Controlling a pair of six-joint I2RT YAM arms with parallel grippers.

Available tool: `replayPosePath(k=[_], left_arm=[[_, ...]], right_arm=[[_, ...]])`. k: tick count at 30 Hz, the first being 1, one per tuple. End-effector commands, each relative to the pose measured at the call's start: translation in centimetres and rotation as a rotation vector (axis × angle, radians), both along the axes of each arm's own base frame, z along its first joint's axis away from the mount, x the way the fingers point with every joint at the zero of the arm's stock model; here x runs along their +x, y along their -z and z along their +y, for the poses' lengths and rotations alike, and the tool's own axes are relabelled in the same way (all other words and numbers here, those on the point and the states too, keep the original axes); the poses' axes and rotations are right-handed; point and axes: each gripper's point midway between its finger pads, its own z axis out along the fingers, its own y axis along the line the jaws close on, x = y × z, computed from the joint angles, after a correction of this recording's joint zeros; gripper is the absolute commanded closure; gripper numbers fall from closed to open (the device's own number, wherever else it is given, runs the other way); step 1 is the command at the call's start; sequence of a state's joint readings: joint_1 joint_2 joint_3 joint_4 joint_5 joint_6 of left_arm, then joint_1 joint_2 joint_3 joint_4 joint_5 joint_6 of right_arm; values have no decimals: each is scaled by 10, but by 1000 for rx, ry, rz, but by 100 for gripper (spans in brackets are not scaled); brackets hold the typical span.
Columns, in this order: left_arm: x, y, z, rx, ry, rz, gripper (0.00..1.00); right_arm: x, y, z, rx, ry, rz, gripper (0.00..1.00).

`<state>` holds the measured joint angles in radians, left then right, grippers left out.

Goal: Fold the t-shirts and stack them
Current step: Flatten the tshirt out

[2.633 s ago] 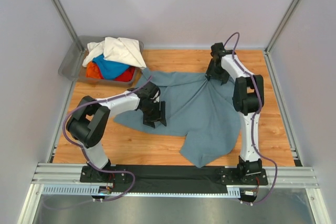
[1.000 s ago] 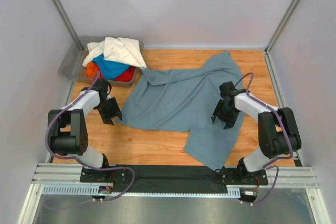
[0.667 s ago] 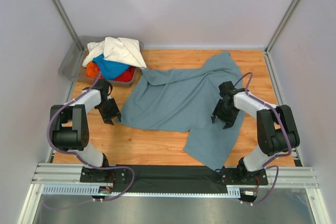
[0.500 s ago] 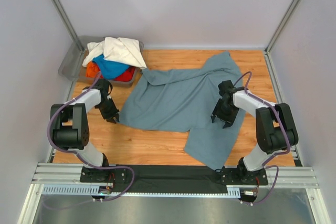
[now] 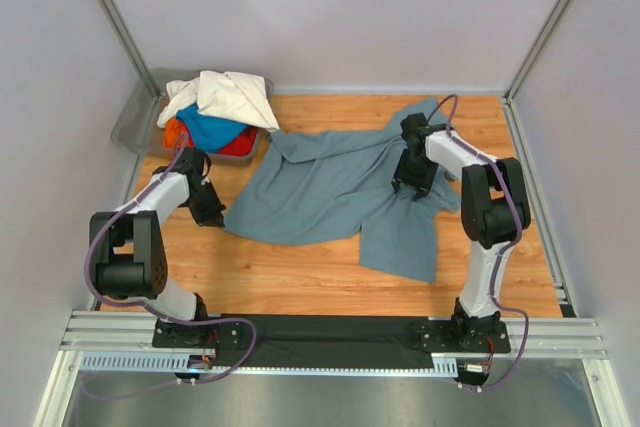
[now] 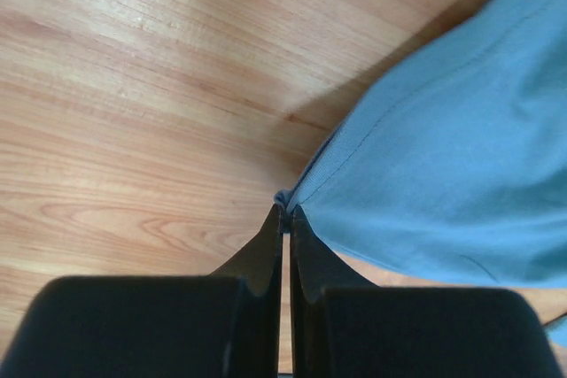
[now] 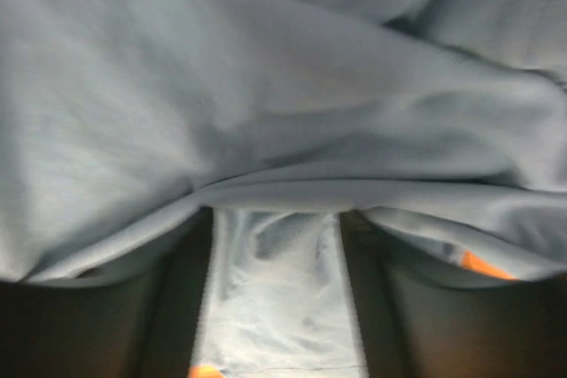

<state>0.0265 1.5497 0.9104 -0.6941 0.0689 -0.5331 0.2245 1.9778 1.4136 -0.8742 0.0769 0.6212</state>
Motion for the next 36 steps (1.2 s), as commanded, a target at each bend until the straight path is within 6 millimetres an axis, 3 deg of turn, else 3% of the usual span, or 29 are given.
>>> replayPosePath(k=[1,2,3,4,5,6,7,9,10,13,16,20,26,33,36], left_arm=[[11,-19,0,-6,3,-98,100],[12,-22,-2,-18,5,-106,100],[11,-22,-5,-30,10,-104,100],[11,-23,-6,-40,13,-106,100],[10,-23,-10,-57,21,-107,100],[9,-23,-11,-62,22,-110,100],[8,-23,-12,-69,25,-113,100],[6,-24,-12,-70,26,-124,100],[6,-25,-12,-69,29,-126,100],[4,-26,-14,-73,39,-128,100],[5,-27,-14,-75,46,-131,100],[6,-27,-14,-76,51,-122,100],[8,-30,-15,-81,58,-127,100],[7,-32,-13,-69,59,-135,100],[7,-32,-14,-75,59,-134,100]], right_arm=[[12,-39,-20,-65,-32,-40,35],[0,-46,-26,-61,-25,-19,32],[-23,-39,-37,-62,-5,29,28],[-32,-59,-40,-42,8,-25,25],[-47,-60,-40,-7,20,-21,25],[-77,-46,-44,9,48,37,25],[-91,-56,-45,32,63,5,27],[-116,-53,-38,99,104,22,31],[-140,-45,-39,107,123,40,35],[-177,-26,-41,130,194,68,44],[-200,-11,-39,164,243,118,47],[-211,-2,-36,177,277,145,47],[-208,8,-33,201,304,124,49],[-219,23,-34,191,347,142,55],[-219,28,-36,176,357,144,63]])
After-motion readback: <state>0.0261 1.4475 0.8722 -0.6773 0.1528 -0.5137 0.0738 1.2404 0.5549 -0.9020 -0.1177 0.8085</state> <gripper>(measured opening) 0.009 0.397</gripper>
